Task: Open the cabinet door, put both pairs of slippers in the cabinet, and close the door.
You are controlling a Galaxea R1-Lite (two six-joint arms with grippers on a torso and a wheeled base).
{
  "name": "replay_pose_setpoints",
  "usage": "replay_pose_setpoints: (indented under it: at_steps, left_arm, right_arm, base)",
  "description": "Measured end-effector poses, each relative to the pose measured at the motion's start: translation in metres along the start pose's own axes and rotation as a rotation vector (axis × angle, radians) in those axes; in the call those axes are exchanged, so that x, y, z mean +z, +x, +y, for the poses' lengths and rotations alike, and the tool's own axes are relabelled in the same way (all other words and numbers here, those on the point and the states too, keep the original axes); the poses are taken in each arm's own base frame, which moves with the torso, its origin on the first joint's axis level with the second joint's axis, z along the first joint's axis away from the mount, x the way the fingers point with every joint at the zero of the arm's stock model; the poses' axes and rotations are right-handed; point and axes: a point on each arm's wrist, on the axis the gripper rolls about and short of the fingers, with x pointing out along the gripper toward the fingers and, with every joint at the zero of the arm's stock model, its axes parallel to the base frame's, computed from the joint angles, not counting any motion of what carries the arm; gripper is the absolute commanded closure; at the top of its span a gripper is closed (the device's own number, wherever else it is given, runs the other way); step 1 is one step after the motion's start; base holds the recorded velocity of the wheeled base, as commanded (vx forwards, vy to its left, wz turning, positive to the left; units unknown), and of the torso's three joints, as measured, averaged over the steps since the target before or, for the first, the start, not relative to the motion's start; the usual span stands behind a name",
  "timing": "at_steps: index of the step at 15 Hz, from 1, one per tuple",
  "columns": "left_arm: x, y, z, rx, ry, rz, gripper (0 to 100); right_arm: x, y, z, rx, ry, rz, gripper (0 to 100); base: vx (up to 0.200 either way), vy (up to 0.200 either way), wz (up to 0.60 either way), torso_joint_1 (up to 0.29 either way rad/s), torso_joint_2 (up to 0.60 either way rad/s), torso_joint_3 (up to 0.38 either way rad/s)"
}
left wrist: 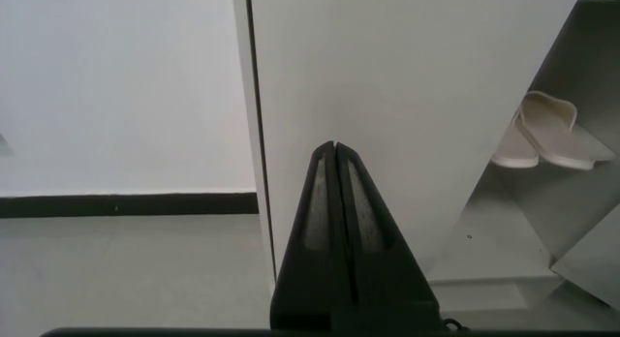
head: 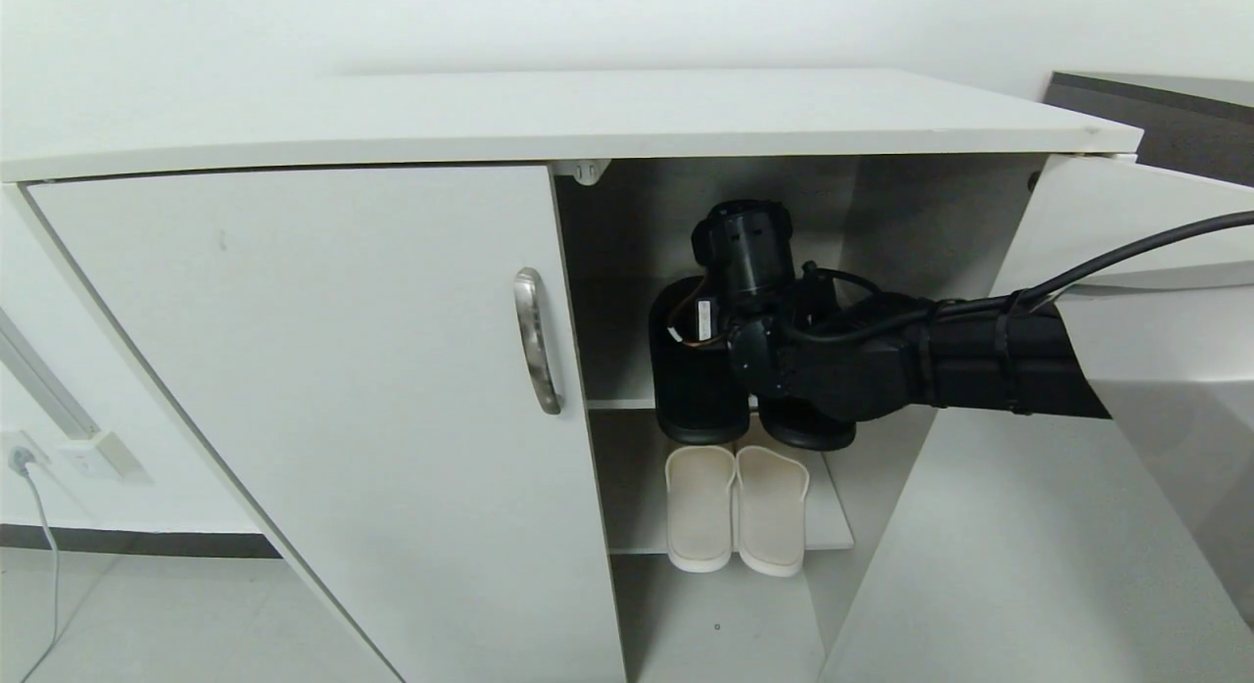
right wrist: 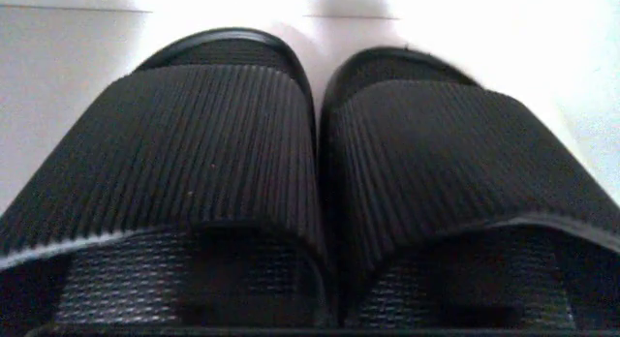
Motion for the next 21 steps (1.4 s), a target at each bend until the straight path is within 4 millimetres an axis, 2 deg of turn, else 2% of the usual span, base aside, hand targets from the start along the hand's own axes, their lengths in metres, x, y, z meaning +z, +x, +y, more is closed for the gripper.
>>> replay_pose_setpoints:
  at_steps: [4, 11, 17, 18, 21]
  left_arm:
    - [0.0, 0.0, 0.0, 0.0, 0.0, 0.0, 100]
    - [0.0, 0.0, 0.0, 0.0, 0.0, 0.0, 100]
    - [0.0, 0.0, 0.0, 0.0, 0.001, 0.0, 100]
    - [0.0, 0.0, 0.0, 0.0, 0.001, 0.0, 100]
    - [0.0, 0.0, 0.0, 0.0, 0.001, 0.0, 100]
  right_arm:
    - [-0.005, -0.011, -0.003, 0.005, -0.02, 0.021, 0]
    - [-0.005, -0.068, -0.011, 0.084, -0.034, 0.018, 0]
    - [-0.021, -0.118, -0.03, 0.187, -0.018, -0.017, 0]
    - [-0.024, -0.127, -0.033, 0.214, -0.018, -0.026, 100]
    - [-0.03, -0.143, -0.042, 0.262, -0.022, -0.035, 100]
  base:
    - [0.0, 0.0, 0.0, 0.0, 0.0, 0.0]
    - [0.0, 0.0, 0.0, 0.0, 0.0, 0.0]
    - [0.0, 0.0, 0.0, 0.0, 0.0, 0.0]
    - [0.0, 0.0, 0.0, 0.0, 0.0, 0.0]
    - [0.0, 0.0, 0.0, 0.0, 0.0, 0.0]
